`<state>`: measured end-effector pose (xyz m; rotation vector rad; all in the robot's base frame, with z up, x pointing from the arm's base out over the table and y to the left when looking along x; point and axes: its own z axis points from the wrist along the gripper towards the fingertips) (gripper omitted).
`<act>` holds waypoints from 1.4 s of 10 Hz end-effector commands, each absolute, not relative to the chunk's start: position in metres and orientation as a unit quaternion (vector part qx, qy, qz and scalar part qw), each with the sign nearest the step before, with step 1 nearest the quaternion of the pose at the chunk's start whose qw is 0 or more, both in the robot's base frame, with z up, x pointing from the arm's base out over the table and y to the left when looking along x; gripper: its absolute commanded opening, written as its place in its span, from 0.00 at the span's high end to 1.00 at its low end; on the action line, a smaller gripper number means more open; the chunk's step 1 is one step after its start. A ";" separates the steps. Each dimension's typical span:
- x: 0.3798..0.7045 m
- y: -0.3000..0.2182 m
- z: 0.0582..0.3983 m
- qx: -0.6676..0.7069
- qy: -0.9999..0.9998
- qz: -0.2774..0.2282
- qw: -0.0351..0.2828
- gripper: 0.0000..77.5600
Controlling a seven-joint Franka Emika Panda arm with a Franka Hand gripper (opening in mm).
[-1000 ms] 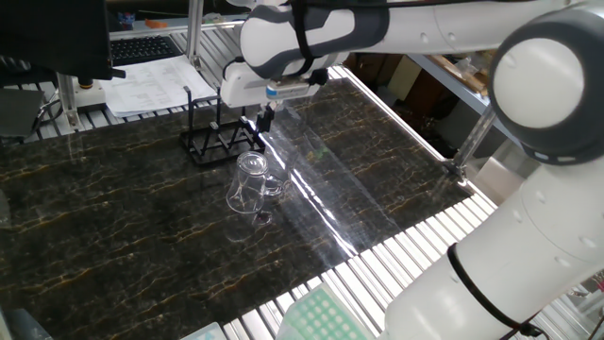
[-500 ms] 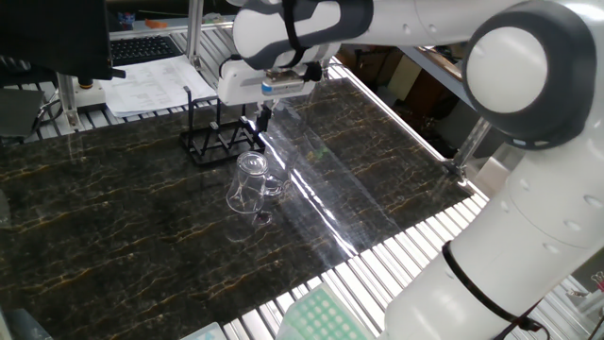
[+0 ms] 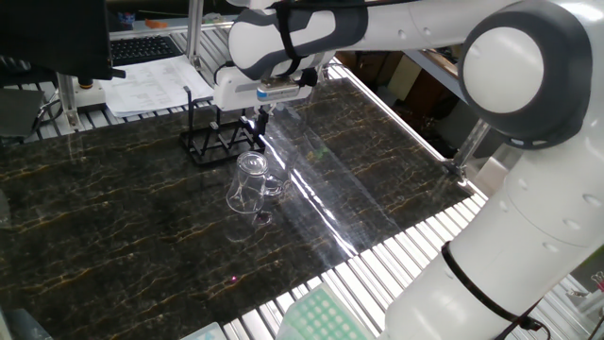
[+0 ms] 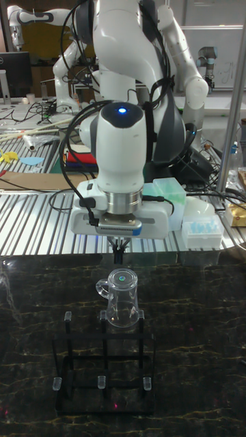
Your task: Put the cup on the cup rack
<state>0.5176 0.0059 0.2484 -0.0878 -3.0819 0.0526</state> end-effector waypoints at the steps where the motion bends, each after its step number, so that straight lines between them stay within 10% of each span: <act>1: 0.517 0.008 0.250 -0.033 -0.999 0.023 0.036 1.00; 14: 0.517 0.007 0.242 0.026 -0.999 0.002 0.035 1.00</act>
